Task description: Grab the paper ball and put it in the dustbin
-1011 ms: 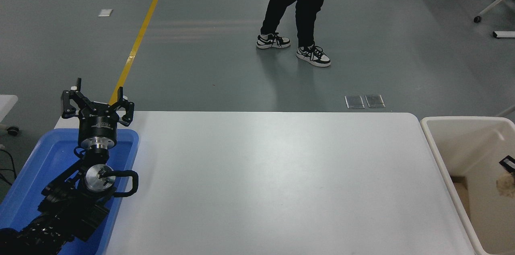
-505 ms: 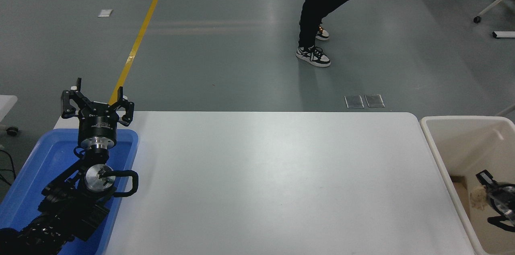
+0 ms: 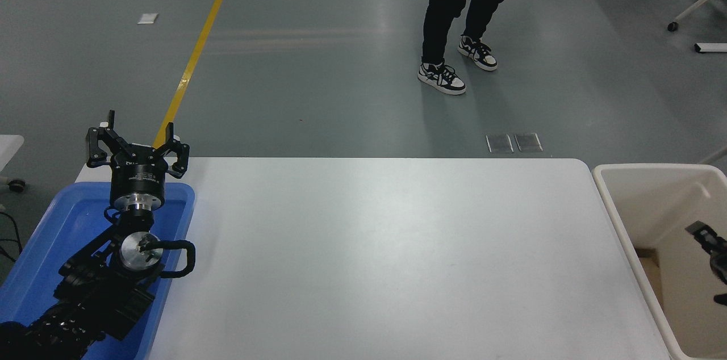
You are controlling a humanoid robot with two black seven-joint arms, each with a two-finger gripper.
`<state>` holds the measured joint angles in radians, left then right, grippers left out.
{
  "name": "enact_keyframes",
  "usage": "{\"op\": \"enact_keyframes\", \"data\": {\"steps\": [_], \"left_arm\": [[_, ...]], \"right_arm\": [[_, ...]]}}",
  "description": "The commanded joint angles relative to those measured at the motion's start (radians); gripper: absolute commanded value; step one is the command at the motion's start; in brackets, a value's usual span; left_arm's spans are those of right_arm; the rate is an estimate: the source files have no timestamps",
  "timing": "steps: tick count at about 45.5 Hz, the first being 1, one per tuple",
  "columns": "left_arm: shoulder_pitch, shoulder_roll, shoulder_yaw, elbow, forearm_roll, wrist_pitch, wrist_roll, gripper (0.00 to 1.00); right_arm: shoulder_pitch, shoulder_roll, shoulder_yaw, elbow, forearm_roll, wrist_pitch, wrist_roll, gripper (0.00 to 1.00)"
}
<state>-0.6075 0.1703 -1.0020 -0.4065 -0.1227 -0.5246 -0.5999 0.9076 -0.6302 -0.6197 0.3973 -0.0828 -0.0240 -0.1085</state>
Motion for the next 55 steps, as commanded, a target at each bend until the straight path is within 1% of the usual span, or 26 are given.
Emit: {"op": "enact_keyframes", "data": {"steps": [1,4,8,13,19,26,31,37,45,50,55], "left_arm": [[0.0,0.0,0.0,0.0,0.001,0.0,0.002,0.99],[0.0,0.0,0.0,0.0,0.001,0.0,0.002,0.99],[0.0,0.0,0.0,0.0,0.001,0.0,0.002,0.99],[0.0,0.0,0.0,0.0,0.001,-0.002,0.002,0.99],[0.0,0.0,0.0,0.0,0.001,0.0,0.002,0.99],[0.0,0.0,0.0,0.0,0.001,0.0,0.002,0.99],[0.0,0.0,0.0,0.0,0.001,0.0,0.002,0.99],[0.0,0.0,0.0,0.0,0.001,0.0,0.002,0.99],[0.0,0.0,0.0,0.0,0.0,0.0,0.002,0.99],[0.0,0.0,0.0,0.0,0.0,0.0,0.0,0.99],[0.0,0.0,-0.001,0.0,0.0,0.0,0.0,0.99]], "right_arm": [[0.348,-0.184,-0.138,0.325,-0.273,0.056,0.001,1.0],[0.457,-0.217,-0.178,0.438,-0.38,0.073,0.001,1.0],[0.606,-0.226,-0.221,0.59,-0.459,0.116,0.0,1.0],[0.807,-0.192,-0.29,0.77,-0.468,0.245,-0.002,1.0],[1.003,-0.059,-0.347,0.897,-0.445,0.416,-0.007,1.0],[1.149,0.09,-0.367,0.962,-0.359,0.496,-0.004,1.0],[1.226,0.199,-0.365,1.009,-0.284,0.599,-0.002,1.0],[1.295,0.329,-0.374,1.057,-0.134,0.706,-0.004,1.0],[1.369,0.437,-0.416,1.064,0.046,0.772,-0.004,1.0],[1.409,0.446,-0.451,1.109,0.107,0.809,-0.004,1.0],[1.436,0.445,-0.469,1.132,0.123,0.809,-0.004,1.0]]}}
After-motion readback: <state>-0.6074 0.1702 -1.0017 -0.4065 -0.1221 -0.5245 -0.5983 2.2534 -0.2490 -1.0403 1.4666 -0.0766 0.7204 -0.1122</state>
